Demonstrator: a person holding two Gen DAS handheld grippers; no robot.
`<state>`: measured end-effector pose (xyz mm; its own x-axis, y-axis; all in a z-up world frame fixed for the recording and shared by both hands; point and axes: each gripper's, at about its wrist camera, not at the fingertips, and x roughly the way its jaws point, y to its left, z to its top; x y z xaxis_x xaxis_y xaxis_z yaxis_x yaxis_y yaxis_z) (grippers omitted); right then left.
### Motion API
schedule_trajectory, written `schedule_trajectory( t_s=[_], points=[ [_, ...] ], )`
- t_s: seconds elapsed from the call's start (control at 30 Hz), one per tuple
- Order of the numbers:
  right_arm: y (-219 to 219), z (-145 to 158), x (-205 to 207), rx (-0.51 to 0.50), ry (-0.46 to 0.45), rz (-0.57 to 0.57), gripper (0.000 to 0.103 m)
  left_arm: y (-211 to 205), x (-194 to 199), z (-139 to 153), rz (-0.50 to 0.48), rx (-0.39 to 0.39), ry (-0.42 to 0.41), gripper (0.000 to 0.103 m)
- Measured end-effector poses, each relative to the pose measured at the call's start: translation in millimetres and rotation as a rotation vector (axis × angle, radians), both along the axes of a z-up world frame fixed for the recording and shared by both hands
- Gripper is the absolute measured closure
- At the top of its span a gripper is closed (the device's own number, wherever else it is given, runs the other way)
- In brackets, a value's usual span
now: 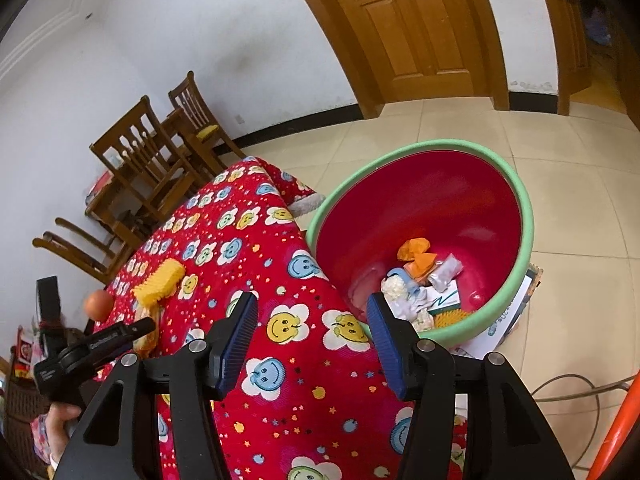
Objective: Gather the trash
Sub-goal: 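Move both grippers back over the table toward the biscuit pack, then grasp the wrapped biscuit pack with the left gripper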
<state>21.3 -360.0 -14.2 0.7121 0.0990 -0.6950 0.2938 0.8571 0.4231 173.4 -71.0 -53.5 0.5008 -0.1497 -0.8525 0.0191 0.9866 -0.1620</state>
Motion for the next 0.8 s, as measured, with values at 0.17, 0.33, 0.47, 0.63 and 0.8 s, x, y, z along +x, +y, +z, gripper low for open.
schedule_trajectory(
  t_s=[0.17, 0.33, 0.47, 0.63, 0.8],
  points=[
    [3.6, -1.7, 3.3, 0.002, 0.011, 0.005, 0.045, -1.7, 3.9, -4.3, -0.009, 0.010, -0.001, 0.039],
    [8.4, -2.0, 5.5, -0.004, 0.015, 0.013, 0.045, -1.0, 2.1, -4.0, -0.019, 0.036, -0.015, 0.054],
    [15.6, -1.4, 9.2, -0.003, 0.019, 0.027, 0.045, 9.5, 0.2, -1.7, -0.012, -0.008, -0.009, 0.063],
    [28.3, 2.2, 13.7, -0.018, 0.017, 0.054, 0.045, 24.8, -4.1, 3.2, 0.000, -0.034, -0.019, 0.064],
    [42.4, 5.9, 20.4, -0.026, 0.014, 0.079, 0.045, 38.6, -10.8, 18.7, 0.008, -0.041, -0.061, 0.064]
  ],
)
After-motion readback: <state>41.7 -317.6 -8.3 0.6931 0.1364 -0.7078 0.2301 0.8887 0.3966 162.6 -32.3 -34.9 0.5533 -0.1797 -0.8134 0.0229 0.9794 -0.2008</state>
